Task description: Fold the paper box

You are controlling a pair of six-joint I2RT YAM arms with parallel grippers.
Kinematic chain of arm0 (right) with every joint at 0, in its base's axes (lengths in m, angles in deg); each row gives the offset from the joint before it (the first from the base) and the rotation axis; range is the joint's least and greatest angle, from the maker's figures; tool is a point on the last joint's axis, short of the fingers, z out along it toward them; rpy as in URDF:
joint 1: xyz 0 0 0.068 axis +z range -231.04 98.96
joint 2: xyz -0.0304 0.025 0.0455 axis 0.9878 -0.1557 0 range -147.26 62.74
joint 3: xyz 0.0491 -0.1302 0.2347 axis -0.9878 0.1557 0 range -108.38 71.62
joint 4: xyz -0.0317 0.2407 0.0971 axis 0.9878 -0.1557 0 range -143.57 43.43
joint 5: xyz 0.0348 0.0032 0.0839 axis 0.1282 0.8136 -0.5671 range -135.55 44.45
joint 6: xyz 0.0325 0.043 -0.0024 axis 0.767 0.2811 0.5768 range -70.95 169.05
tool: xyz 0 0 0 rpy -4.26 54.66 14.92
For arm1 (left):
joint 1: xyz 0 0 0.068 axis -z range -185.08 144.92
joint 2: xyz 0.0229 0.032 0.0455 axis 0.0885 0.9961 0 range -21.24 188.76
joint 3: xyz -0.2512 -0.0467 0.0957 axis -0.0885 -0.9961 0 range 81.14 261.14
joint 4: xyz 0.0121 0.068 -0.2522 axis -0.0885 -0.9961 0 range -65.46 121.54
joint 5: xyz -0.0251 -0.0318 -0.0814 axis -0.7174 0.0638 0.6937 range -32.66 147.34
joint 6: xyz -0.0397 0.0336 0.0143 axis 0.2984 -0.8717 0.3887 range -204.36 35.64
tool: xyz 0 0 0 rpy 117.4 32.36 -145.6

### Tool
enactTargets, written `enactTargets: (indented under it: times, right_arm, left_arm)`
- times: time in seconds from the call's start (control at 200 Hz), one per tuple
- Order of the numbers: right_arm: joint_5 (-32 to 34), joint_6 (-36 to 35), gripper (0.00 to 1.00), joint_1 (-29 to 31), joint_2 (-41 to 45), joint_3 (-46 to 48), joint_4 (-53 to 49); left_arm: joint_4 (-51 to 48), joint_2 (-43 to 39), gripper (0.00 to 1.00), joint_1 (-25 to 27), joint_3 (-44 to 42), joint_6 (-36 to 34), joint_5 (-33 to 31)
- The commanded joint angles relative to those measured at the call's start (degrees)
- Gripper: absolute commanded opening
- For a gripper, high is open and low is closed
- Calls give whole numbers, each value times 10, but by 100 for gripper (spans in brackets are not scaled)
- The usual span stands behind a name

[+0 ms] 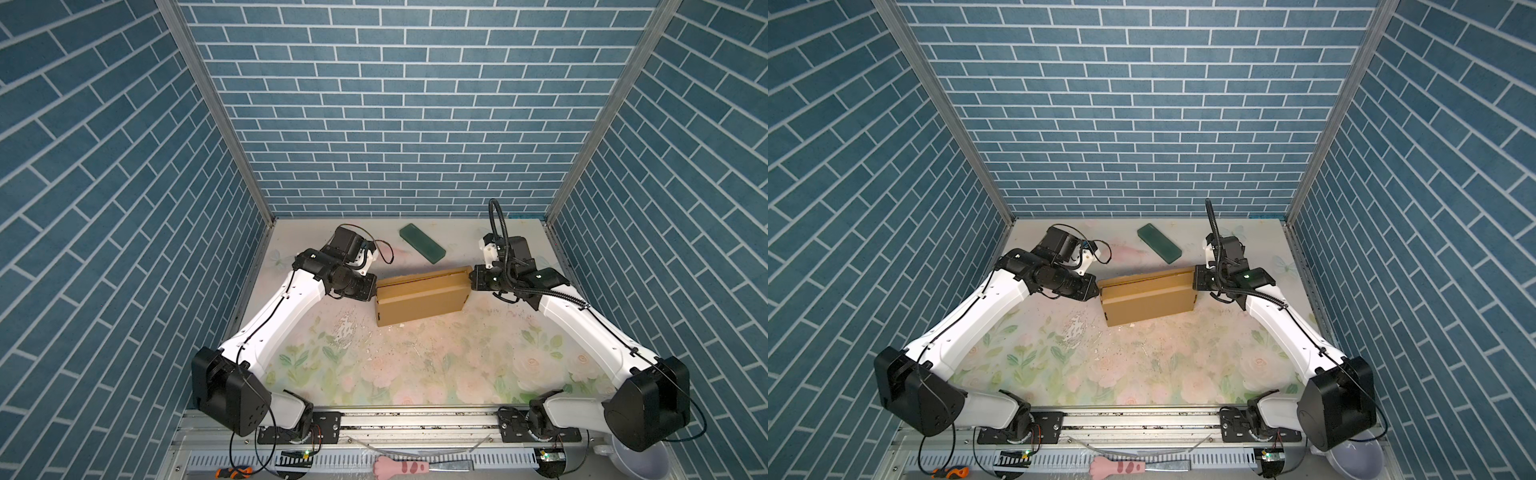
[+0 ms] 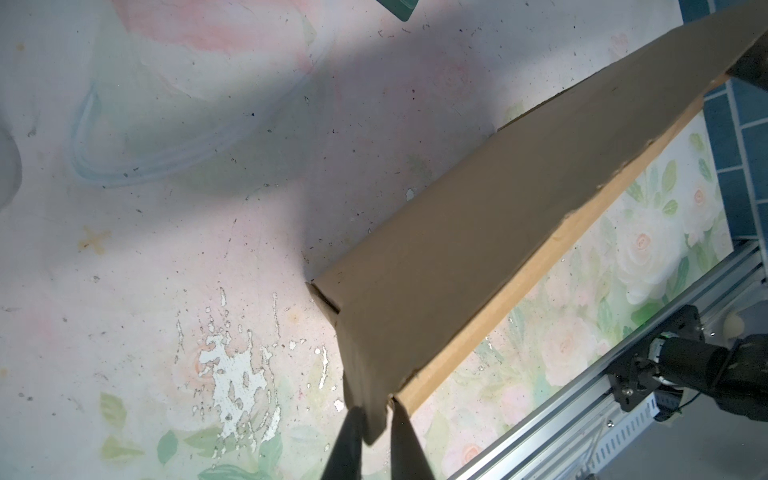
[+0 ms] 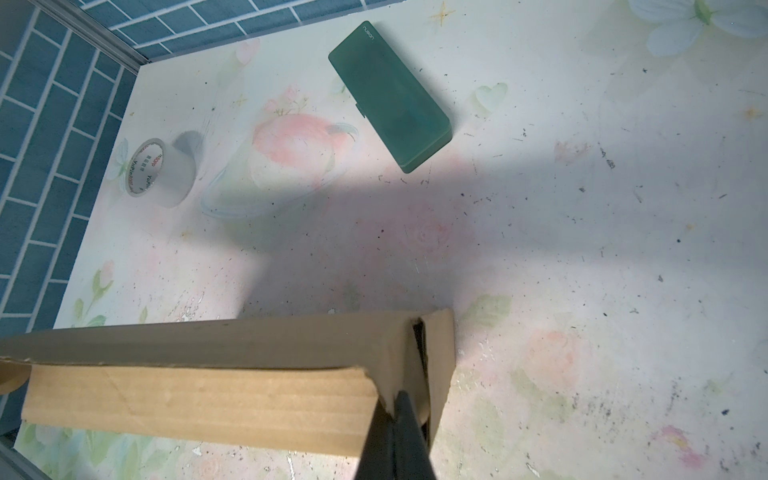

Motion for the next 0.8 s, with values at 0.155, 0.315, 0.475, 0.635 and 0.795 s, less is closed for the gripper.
enactTargets:
  times: [0.155, 0.315, 0.475, 0.635, 0.795]
  right_arm:
    - [15, 8, 0, 2, -18, 10, -52]
    - [14, 7, 0, 2, -19, 12, -51]
    - [14, 6, 0, 3, -20, 12, -48]
    - [13, 7, 0, 3, -20, 15, -47]
    - [13, 7, 0, 3, -20, 16, -48]
  left_arm:
    - [10, 9, 7, 0, -8, 26, 21]
    - [5, 8, 5, -10, 10, 32, 34]
    - [24, 11, 4, -14, 0, 56, 52]
    - [56, 6, 2, -14, -34, 81, 53]
    - [64, 4, 1, -14, -37, 85, 49]
